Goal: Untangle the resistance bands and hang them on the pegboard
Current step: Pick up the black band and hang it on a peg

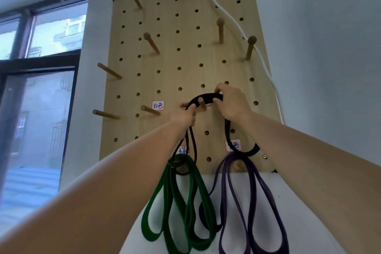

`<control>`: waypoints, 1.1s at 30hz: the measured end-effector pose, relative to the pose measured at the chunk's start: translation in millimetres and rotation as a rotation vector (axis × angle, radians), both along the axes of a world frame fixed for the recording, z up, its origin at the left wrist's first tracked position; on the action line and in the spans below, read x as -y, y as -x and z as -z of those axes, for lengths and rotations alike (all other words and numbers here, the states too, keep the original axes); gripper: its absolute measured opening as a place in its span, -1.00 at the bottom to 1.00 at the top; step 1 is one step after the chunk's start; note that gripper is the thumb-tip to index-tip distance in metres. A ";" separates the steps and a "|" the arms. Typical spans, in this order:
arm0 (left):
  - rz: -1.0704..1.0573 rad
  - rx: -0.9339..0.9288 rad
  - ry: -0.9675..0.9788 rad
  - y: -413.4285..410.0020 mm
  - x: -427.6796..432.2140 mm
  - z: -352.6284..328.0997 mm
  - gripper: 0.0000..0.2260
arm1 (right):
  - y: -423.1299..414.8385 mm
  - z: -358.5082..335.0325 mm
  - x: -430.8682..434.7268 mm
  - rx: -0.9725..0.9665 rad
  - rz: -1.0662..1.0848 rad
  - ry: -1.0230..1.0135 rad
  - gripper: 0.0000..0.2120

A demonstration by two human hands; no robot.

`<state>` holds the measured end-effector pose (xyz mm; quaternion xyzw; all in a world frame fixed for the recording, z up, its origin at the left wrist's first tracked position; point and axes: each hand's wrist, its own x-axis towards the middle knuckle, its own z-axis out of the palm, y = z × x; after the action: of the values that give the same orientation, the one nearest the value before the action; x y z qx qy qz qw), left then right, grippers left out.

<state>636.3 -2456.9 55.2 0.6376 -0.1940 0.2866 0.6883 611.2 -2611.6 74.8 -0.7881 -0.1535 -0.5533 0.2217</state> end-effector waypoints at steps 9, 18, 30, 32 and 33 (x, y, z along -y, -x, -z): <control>-0.021 -0.102 -0.552 16.9 -41.5 18.8 -0.74 | 14.8 10.5 22.1 -0.370 -0.101 0.117 -0.53; 0.026 -0.156 -0.716 32.6 -88.8 40.9 -0.79 | 28.9 32.1 28.0 -0.385 -0.119 0.128 -0.43; 0.250 -0.267 -0.723 51.9 -79.4 29.1 -0.61 | 28.0 29.5 30.2 -0.496 -0.074 0.146 -0.34; 0.378 -0.272 -0.638 54.5 -61.1 33.0 -0.62 | 27.1 30.1 33.7 -0.519 -0.092 0.127 -0.37; 0.376 -0.276 -0.626 53.2 -51.3 37.1 -0.66 | 27.0 30.8 36.2 -0.533 -0.101 0.123 -0.39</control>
<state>583.1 -2405.6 18.1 0.8027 -0.2908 -0.0061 0.5207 584.3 -2647.8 44.0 -0.9092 -0.1622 -0.3044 0.2333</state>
